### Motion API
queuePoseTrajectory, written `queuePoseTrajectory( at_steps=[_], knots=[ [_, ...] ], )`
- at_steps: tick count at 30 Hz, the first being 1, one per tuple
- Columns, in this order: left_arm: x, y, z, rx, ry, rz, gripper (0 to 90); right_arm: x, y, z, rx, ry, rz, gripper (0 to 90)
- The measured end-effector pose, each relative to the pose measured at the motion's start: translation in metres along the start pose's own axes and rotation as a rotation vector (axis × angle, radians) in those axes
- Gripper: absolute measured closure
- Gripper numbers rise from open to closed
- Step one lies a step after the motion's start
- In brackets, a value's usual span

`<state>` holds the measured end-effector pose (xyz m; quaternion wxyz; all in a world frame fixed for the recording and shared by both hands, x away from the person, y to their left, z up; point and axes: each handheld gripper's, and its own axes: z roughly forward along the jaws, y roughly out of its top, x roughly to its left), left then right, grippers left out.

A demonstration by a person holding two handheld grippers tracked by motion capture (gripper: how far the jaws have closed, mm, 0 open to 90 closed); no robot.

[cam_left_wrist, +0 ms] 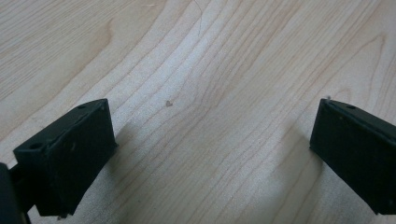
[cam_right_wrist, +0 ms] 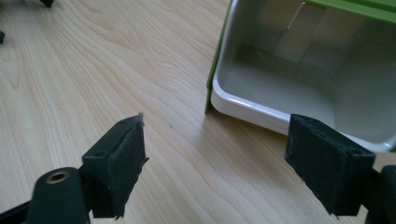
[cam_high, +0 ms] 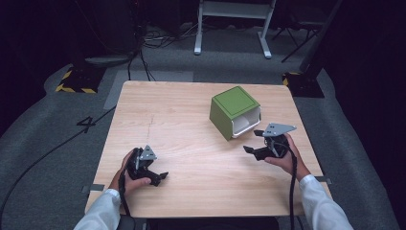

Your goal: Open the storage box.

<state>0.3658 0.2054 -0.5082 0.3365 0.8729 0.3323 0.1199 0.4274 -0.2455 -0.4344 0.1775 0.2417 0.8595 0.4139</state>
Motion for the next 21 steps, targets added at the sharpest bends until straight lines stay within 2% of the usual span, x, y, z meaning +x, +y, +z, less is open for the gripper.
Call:
queuePoseTrajectory(
  at_steps=[4, 6, 14, 19, 21],
  knots=[
    [0.0, 0.0, 0.0, 0.0, 0.0, 0.0, 0.2, 0.003, 0.005, 0.012, 0.021, 0.005, -0.019, 20.2],
    [0.0, 0.0, 0.0, 0.001, 0.001, -0.002, 0.2, 0.005, 0.009, 0.024, 0.029, 0.016, -0.022, 20.3],
    [-0.002, -0.001, -0.001, 0.001, 0.006, -0.005, 0.3, 0.003, 0.021, 0.044, 0.006, 0.019, -0.024, 21.5],
    [-0.002, -0.002, -0.002, 0.001, 0.006, -0.004, 0.3, -0.001, 0.023, 0.058, 0.009, 0.044, 0.003, 21.4],
    [-0.002, -0.002, -0.002, 0.001, 0.005, -0.003, 0.2, -0.002, 0.022, 0.062, 0.027, 0.054, 0.016, 21.3]
  ],
)
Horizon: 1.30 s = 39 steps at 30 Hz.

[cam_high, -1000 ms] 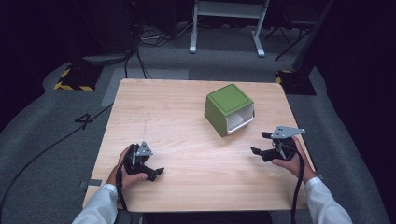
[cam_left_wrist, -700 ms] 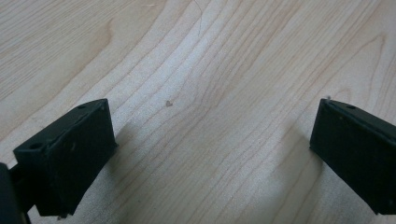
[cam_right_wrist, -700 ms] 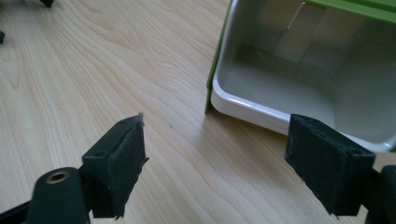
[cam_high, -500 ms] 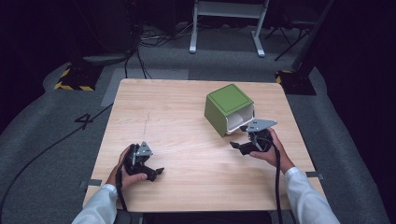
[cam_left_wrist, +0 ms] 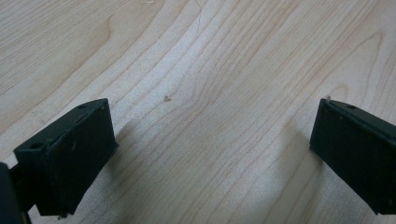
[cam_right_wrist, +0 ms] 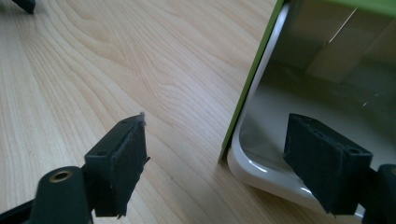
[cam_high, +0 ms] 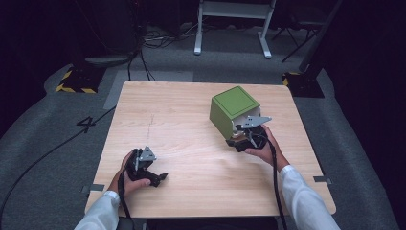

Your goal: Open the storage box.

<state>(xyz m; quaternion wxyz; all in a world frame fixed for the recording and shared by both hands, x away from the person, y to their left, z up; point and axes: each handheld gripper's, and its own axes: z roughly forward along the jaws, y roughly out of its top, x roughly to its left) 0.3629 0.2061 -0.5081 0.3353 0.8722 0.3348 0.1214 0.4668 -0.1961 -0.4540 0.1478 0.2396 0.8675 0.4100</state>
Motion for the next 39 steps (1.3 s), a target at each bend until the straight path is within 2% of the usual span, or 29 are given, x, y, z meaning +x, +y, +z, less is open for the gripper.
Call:
queuePoseTrajectory(
  at_steps=[2, 11, 13, 15, 21, 26, 30, 33, 39],
  knots=[
    [0.0, 0.0, 0.0, 0.0, 0.0, 0.0, 0.2, -0.001, -0.002, 0.004, 0.017, 0.001, 0.004, 21.3],
    [0.0, 0.0, 0.0, 0.0, 0.0, 0.002, 0.2, -0.001, -0.003, 0.009, 0.028, -0.007, 0.004, 21.5],
    [0.0, 0.0, 0.0, 0.0, -0.001, 0.001, 0.2, -0.001, -0.004, 0.012, 0.048, -0.012, 0.0, 21.6],
    [0.0, 0.0, 0.0, 0.0, -0.001, 0.001, 0.2, -0.001, -0.005, 0.015, 0.064, -0.009, 0.011, 22.0],
    [0.0, 0.0, 0.0, 0.001, 0.0, 0.002, 0.2, -0.002, -0.009, 0.014, 0.064, 0.01, 0.032, 24.9],
    [0.0, 0.0, 0.0, 0.001, 0.0, 0.002, 0.2, -0.003, -0.017, 0.01, 0.083, 0.002, 0.034, 43.5],
    [0.0, 0.0, 0.0, 0.0, 0.0, 0.001, 0.2, -0.006, -0.024, 0.004, 0.086, 0.001, 0.051, 55.0],
    [0.0, 0.0, 0.0, 0.0, -0.001, 0.001, 0.2, -0.006, -0.029, 0.0, 0.087, -0.007, 0.053, 60.6],
    [0.0, 0.0, 0.0, 0.0, 0.0, 0.001, 0.2, -0.005, -0.035, -0.007, 0.093, 0.003, 0.057, 63.1]
  ],
)
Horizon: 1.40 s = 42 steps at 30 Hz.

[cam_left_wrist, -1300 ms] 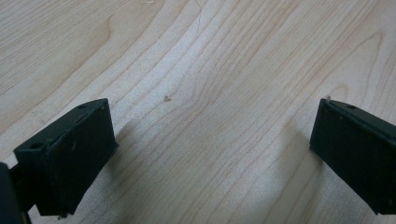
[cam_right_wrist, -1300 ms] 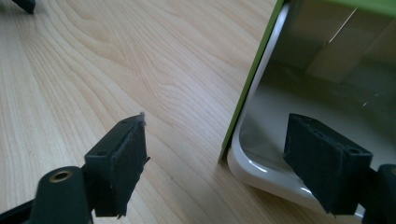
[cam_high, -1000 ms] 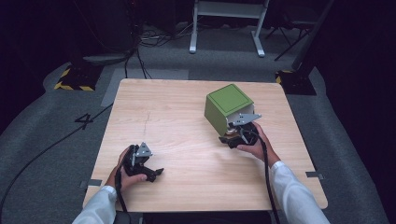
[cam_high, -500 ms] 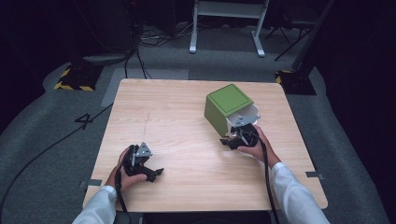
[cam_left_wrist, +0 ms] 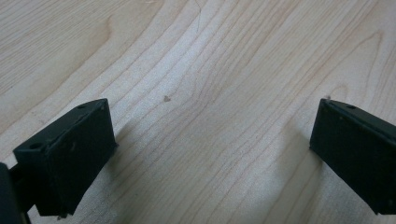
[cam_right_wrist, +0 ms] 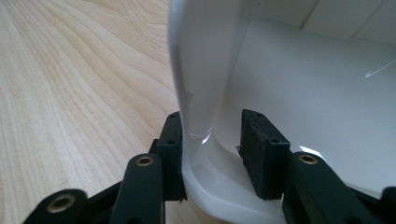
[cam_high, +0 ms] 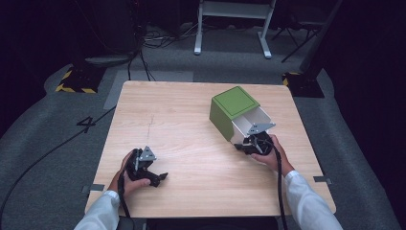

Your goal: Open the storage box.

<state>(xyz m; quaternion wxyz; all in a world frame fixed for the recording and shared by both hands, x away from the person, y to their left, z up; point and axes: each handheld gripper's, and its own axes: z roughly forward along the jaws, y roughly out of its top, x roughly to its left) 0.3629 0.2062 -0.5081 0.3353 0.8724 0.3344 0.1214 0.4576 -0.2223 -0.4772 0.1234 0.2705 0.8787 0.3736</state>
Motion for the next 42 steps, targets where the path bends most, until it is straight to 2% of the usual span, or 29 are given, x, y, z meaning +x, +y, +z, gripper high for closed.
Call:
queuePoseTrajectory(
  at_steps=[7, 16, 42],
  knots=[
    [0.0, 0.0, 0.0, 0.0, 0.0, 0.0, 0.2, 0.008, -0.006, -0.007, 0.008, 0.016, -0.003, 66.1],
    [0.0, 0.0, 0.0, 0.0, 0.0, 0.0, 0.2, 0.009, -0.014, -0.012, 0.015, 0.013, -0.006, 69.5],
    [0.0, 0.0, 0.0, 0.0, 0.0, 0.001, 0.2, 0.02, -0.018, -0.015, 0.048, 0.006, -0.021, 74.5]
  ],
)
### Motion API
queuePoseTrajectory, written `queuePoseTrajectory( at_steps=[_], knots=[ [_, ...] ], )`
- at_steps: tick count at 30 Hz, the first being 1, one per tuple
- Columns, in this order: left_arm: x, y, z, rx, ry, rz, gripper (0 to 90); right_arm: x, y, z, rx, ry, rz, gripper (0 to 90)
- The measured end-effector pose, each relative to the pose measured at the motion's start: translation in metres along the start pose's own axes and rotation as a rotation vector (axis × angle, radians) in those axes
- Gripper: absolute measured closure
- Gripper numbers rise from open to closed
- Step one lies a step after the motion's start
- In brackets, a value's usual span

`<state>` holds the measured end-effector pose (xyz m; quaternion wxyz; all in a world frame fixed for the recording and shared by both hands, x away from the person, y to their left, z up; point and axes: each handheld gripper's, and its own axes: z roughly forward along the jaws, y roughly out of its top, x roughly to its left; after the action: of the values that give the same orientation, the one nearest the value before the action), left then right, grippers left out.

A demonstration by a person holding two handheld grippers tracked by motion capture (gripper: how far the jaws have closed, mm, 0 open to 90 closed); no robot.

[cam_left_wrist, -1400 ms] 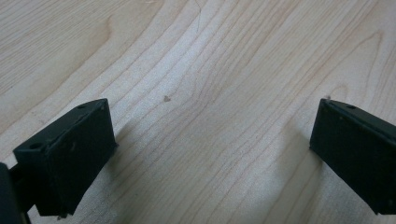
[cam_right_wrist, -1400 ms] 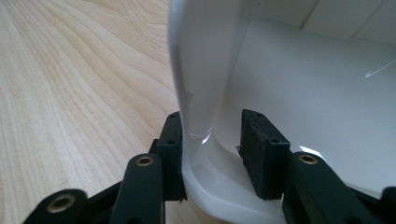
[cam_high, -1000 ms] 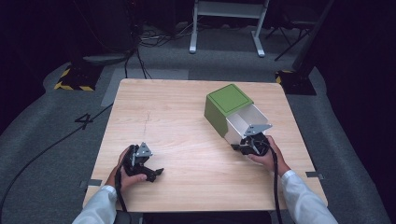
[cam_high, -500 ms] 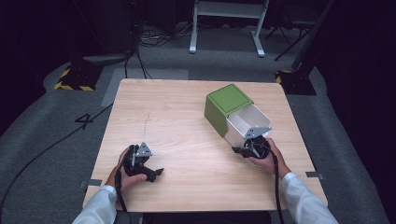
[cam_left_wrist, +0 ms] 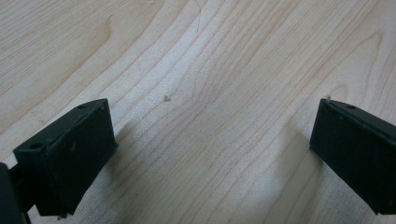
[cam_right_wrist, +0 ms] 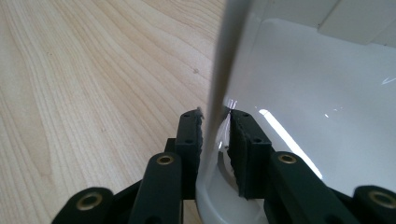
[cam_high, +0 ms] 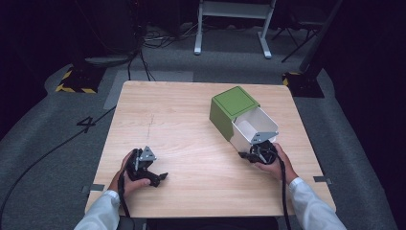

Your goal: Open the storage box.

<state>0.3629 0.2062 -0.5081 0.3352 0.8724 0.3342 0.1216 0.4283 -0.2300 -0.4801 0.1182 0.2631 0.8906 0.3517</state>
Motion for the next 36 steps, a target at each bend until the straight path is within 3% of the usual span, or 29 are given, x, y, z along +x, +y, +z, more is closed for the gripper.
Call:
queuePoseTrajectory(
  at_steps=[27, 36],
  knots=[
    [0.0, 0.0, 0.0, 0.0, -0.001, 0.0, 0.2, 0.004, -0.006, -0.008, 0.016, 0.012, -0.016, 74.6],
    [0.0, 0.0, 0.0, 0.001, -0.001, 0.0, 0.2, 0.007, -0.005, -0.011, 0.013, 0.001, -0.031, 63.8]
  ],
)
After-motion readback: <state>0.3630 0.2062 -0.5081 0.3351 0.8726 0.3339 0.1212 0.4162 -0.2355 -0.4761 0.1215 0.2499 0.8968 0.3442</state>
